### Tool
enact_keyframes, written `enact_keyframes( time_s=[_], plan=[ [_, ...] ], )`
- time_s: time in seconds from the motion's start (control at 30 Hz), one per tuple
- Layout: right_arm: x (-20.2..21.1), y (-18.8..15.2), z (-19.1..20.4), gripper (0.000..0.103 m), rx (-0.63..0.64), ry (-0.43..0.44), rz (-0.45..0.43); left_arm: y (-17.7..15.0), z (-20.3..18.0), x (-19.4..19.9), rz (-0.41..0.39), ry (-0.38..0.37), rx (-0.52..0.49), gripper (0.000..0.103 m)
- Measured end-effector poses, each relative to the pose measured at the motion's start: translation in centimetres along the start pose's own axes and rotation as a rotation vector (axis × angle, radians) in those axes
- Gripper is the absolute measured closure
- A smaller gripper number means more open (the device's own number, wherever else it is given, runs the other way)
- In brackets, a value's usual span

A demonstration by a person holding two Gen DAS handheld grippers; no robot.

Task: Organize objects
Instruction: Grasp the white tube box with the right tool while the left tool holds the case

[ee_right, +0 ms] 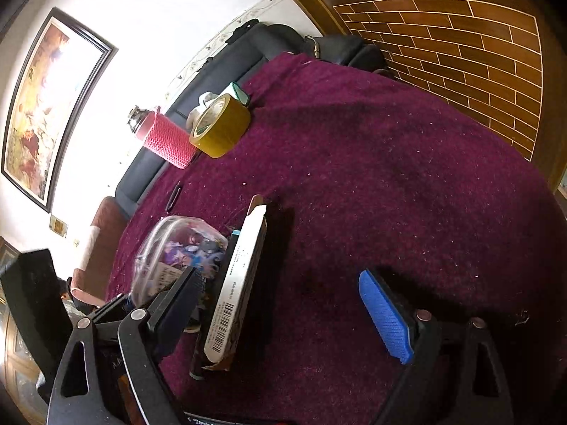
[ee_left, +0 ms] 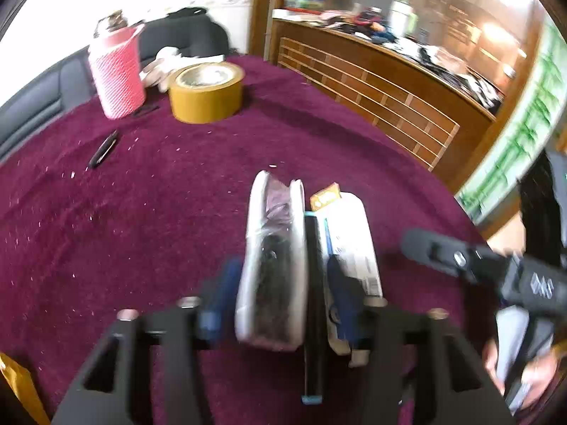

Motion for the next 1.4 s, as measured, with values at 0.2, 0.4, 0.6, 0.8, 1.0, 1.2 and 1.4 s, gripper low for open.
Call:
enact_keyframes(
  time_s=[0.2, 0.4, 0.6, 0.8, 1.0, 1.2, 1.4],
  plan=[
    [-0.1, 0.0, 0.1, 0.01, 0.02, -0.01, 0.0, -1.1, 1.3, 0.1, 0.021, 0.039, 0.054, 0.075],
    [-0.1, 0.1, 0.0, 0.01, 0.016, -0.003, -0.003, -3.8, 4.1, 6.7, -0.067, 0.076, 0.096, 0.075],
    [-0.5, 0.0, 0.4, 0.009, 0.062, -0.034, -0.003, -10.0, 7.6, 13.1, -0.094, 0.123, 0.163, 0.075],
    [-0.8, -0.4, 0.7, 0.007, 0.12, -0.068, -0.004, -17.3, 10.7, 14.9, -0.077, 0.234, 0.204, 0.075],
    [-1.0, -0.9, 1.5, 0.028, 0.159, -0.105, 0.019, -19.5, 12.1, 15.1, -0.057, 0.223, 0.27, 0.072],
    [-2.8, -2.2, 4.0, 0.048, 0.253, -0.194, 0.136, -19.8, 11.7, 14.6, -0.051, 0.216, 0.264, 0.072],
    [-5.0, -2.9, 4.8, 0.052, 0.312, -0.305, 0.189, -19.6, 12.0, 13.8, -0.014, 0.2, 0.298, 0.071]
  ],
)
Point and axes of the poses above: each gripper's, at about its wrist camera, not at the fingertips, and x roughly against the way its jaws point, z to its left, y to its top, the point moved 9 cm from there along -x, roughly the way its jaws point, and after that the axes turned 10 degrees about y, right-handed, at the moved point
